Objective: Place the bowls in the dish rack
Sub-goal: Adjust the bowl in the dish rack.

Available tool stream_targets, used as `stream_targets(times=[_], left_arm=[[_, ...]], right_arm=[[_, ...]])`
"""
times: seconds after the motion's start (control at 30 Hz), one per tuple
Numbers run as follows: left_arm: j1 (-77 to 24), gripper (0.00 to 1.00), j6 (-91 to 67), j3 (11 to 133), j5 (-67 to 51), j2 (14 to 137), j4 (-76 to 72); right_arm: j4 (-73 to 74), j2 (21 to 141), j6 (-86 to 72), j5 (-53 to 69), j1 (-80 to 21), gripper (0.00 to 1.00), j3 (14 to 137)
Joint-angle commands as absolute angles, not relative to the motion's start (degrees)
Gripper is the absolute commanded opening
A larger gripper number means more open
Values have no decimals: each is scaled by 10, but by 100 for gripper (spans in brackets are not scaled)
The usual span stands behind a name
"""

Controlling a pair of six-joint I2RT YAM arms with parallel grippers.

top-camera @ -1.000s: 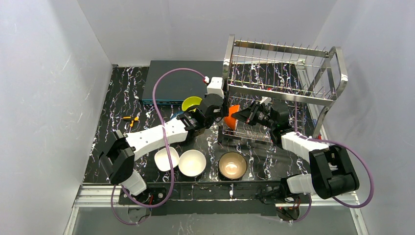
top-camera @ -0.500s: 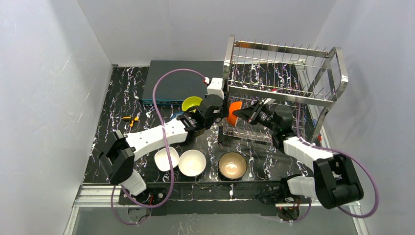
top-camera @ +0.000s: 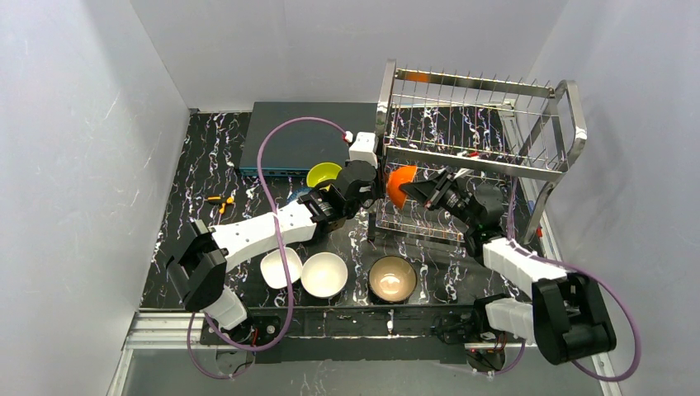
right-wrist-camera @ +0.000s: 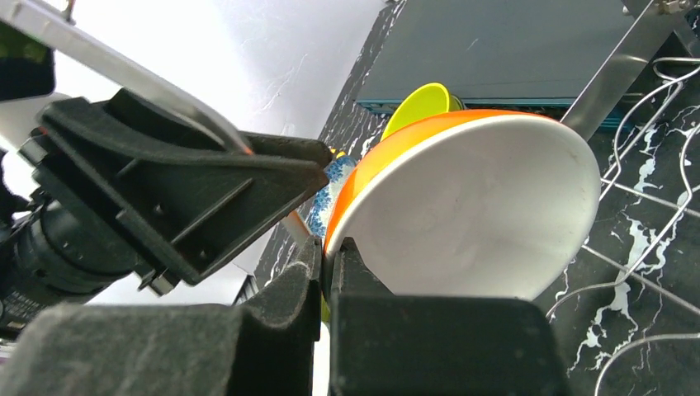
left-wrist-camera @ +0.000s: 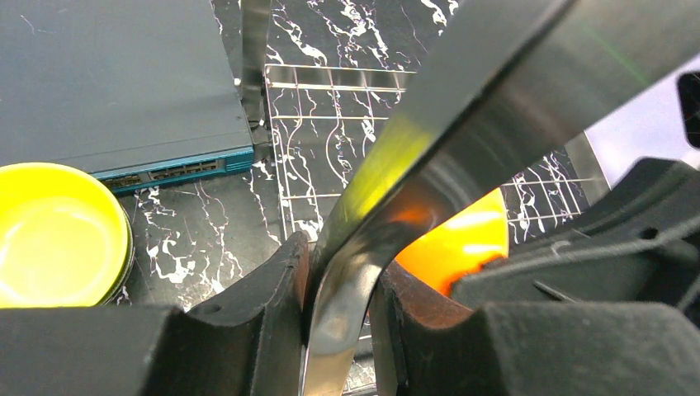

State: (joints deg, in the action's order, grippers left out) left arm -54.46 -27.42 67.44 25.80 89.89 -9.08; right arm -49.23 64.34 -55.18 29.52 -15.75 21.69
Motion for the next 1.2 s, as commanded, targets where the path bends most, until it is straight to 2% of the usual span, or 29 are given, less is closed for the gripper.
stream_targets(times=[0.0, 0.17, 0.77, 1.17], left_arm=[[-538, 0, -344, 662, 255, 883, -36], [-538, 0, -337, 662, 256, 881, -37], [-537, 0, -329, 661, 252, 883, -37], [-537, 0, -329, 656, 249, 877, -36]], right_arm=[[-570, 698, -528, 319, -154, 1, 285], [-616, 780, -533, 361, -152, 1, 333], [-534, 949, -512, 454, -115, 1, 461], [-482, 977, -488, 440, -89, 1, 453]])
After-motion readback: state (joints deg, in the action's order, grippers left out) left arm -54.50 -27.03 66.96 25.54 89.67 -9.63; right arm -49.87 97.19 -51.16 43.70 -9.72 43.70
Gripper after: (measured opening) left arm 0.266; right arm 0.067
